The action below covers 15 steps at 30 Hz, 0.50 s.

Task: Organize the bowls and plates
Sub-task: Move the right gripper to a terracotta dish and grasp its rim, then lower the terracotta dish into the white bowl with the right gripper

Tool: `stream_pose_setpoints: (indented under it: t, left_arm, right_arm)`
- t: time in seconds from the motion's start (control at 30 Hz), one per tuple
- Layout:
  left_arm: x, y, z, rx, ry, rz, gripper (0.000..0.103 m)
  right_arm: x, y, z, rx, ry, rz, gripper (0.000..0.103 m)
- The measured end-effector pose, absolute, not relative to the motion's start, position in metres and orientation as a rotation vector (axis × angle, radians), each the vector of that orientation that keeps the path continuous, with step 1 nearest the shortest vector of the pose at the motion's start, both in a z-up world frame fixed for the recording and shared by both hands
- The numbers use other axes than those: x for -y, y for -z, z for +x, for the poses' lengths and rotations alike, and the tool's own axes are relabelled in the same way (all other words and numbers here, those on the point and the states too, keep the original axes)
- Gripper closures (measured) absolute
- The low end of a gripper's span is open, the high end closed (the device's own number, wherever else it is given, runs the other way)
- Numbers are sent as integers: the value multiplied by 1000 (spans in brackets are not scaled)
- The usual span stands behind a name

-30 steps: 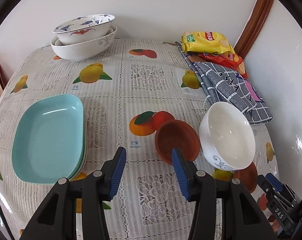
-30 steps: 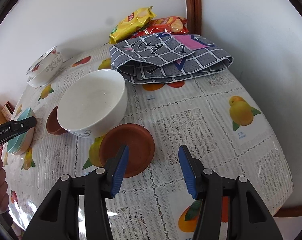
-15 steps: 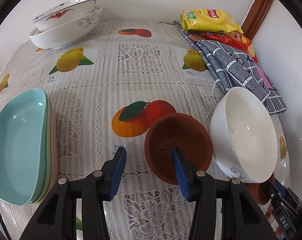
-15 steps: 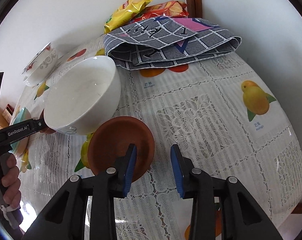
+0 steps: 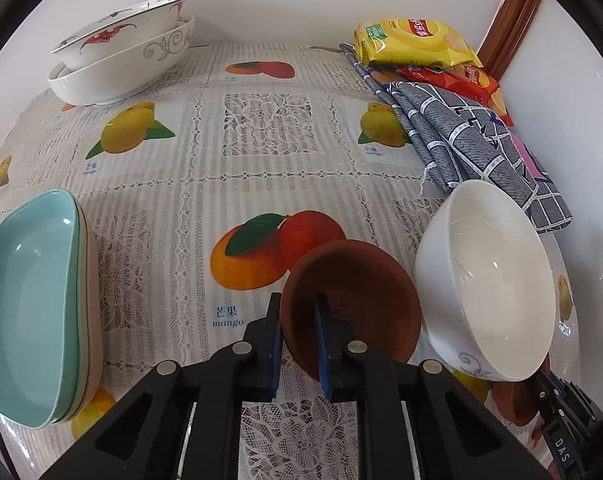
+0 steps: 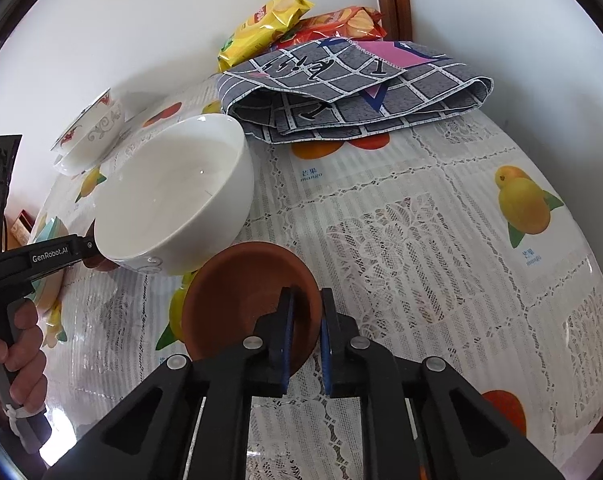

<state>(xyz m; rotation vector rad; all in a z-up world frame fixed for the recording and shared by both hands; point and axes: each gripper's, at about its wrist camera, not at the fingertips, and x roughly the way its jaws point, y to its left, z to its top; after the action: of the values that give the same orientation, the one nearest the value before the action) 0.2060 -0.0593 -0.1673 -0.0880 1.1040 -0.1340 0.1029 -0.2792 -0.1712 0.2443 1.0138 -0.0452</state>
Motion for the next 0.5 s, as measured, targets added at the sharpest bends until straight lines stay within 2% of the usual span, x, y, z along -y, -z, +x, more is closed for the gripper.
stream_pose_setpoints:
  t: [0.17, 0.5]
  left_arm:
    - [53, 162, 200, -1104, 148, -109, 95]
    - [43, 127, 181, -1040, 161, -121, 95]
  right_arm:
    - [281, 161, 94, -993, 45, 253, 94]
    - [282, 128, 82, -933, 64, 241, 94]
